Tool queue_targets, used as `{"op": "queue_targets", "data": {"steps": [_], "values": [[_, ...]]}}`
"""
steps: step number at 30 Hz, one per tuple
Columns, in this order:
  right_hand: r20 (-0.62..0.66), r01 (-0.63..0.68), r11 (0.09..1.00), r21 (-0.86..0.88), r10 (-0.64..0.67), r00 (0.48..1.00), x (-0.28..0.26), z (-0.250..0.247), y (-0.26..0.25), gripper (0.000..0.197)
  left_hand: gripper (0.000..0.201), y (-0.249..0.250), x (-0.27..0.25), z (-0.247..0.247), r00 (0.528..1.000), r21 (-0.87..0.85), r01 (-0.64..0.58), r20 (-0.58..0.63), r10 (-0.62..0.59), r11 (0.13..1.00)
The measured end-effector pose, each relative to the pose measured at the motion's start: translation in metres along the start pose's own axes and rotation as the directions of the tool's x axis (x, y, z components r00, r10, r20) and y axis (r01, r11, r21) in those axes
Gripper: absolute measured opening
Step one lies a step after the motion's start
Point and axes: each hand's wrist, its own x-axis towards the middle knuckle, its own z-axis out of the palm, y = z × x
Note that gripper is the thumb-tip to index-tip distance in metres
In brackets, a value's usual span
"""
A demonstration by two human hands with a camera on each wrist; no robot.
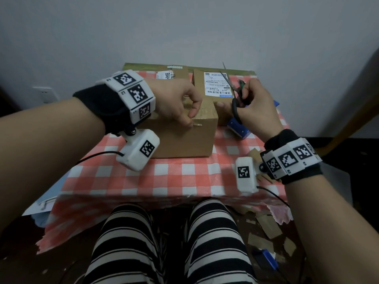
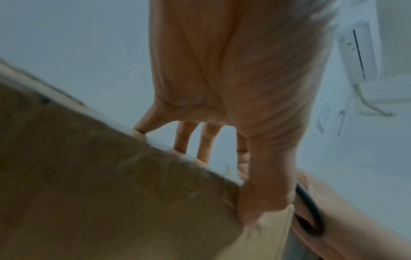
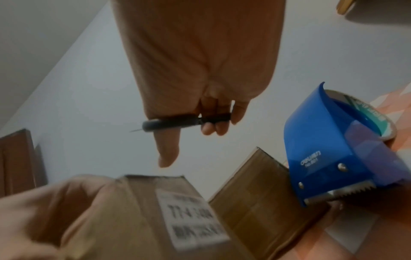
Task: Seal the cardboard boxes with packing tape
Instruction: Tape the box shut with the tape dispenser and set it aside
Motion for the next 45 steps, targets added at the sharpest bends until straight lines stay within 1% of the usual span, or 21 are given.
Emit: {"op": "queue_targets", "data": {"steps": [3, 5, 7, 9, 12, 14, 17, 19, 23, 25, 29, 34, 37, 39, 40, 43, 45], "values": [[-0.058, 0.124, 0.987, -0.107, -0.131, 0.990, -0.001, -0.001, 0.005, 0.032, 0.024, -0.009, 0.002, -0.007, 0.996, 0.006, 0.072, -0.054, -0.072, 0.997], [-0.074, 0.211, 0.959, -0.191, -0.228, 0.971, -0.002, -0.001, 0.008, 0.026, 0.024, -0.012, 0.004, -0.007, 0.993, -0.023, 0.113, -0.027, -0.114, 0.993], [-0.071, 0.287, 0.912, -0.294, -0.320, 0.945, -0.004, -0.001, 0.012, 0.025, 0.023, -0.014, 0.006, -0.006, 0.990, -0.052, 0.144, 0.015, -0.143, 0.988], [-0.050, 0.341, 0.862, -0.374, -0.386, 0.921, -0.006, -0.001, 0.018, 0.023, 0.022, -0.015, 0.008, -0.006, 0.987, -0.071, 0.159, 0.035, -0.157, 0.985], [0.033, 0.427, 0.776, -0.464, -0.467, 0.884, -0.009, -0.001, 0.025, 0.013, 0.021, -0.016, 0.010, -0.008, 0.984, -0.089, 0.171, 0.055, -0.167, 0.981], [0.084, 0.473, 0.714, -0.516, -0.507, 0.858, -0.009, 0.000, 0.026, 0.013, 0.020, -0.017, 0.011, -0.009, 0.981, -0.089, 0.183, 0.073, -0.177, 0.979], [0.118, 0.507, 0.631, -0.587, -0.554, 0.824, -0.007, 0.002, 0.027, 0.017, 0.019, -0.018, 0.012, -0.010, 0.976, -0.095, 0.196, 0.117, -0.185, 0.976], [0.148, 0.527, 0.584, -0.617, -0.572, 0.807, -0.007, 0.002, 0.027, 0.018, 0.016, -0.019, 0.012, -0.012, 0.971, -0.112, 0.210, 0.141, -0.194, 0.971], [0.197, 0.559, 0.517, -0.649, -0.595, 0.779, -0.008, 0.006, 0.022, 0.027, 0.011, -0.020, 0.011, -0.012, 0.966, -0.115, 0.228, 0.154, -0.209, 0.967], [0.220, 0.560, 0.489, -0.669, -0.588, 0.778, -0.009, 0.010, 0.020, 0.029, 0.010, -0.020, 0.010, -0.011, 0.965, -0.123, 0.228, 0.165, -0.206, 0.966], [0.239, 0.552, 0.452, -0.701, -0.580, 0.779, -0.009, 0.011, 0.018, 0.029, 0.011, -0.020, 0.009, -0.011, 0.963, -0.153, 0.235, 0.171, -0.208, 0.960], [0.269, 0.566, 0.349, -0.747, -0.620, 0.737, -0.012, 0.014, 0.016, 0.023, 0.010, -0.019, 0.006, -0.011, 0.966, -0.232, 0.227, 0.180, -0.188, 0.946], [0.247, 0.562, 0.317, -0.764, -0.661, 0.709, -0.013, 0.018, 0.012, 0.015, 0.013, -0.019, 0.006, -0.012, 0.965, -0.248, 0.235, 0.177, -0.195, 0.940], [0.232, 0.553, 0.295, -0.779, -0.684, 0.692, -0.014, 0.021, 0.009, 0.011, 0.023, -0.020, 0.006, -0.012, 0.969, -0.265, 0.218, 0.173, -0.176, 0.939], [0.227, 0.546, 0.282, -0.789, -0.692, 0.685, -0.015, 0.021, 0.008, 0.011, 0.025, -0.021, 0.006, -0.012, 0.971, -0.271, 0.212, 0.171, -0.169, 0.939], [0.211, 0.519, 0.248, -0.818, -0.710, 0.672, -0.015, 0.023, 0.008, 0.015, 0.021, -0.023, 0.006, -0.012, 0.975, -0.270, 0.202, 0.152, -0.165, 0.941], [0.195, 0.497, 0.239, -0.834, -0.715, 0.672, -0.015, 0.025, 0.007, 0.018, 0.034, -0.022, 0.005, -0.011, 0.978, -0.259, 0.188, 0.132, -0.159, 0.947]]}}
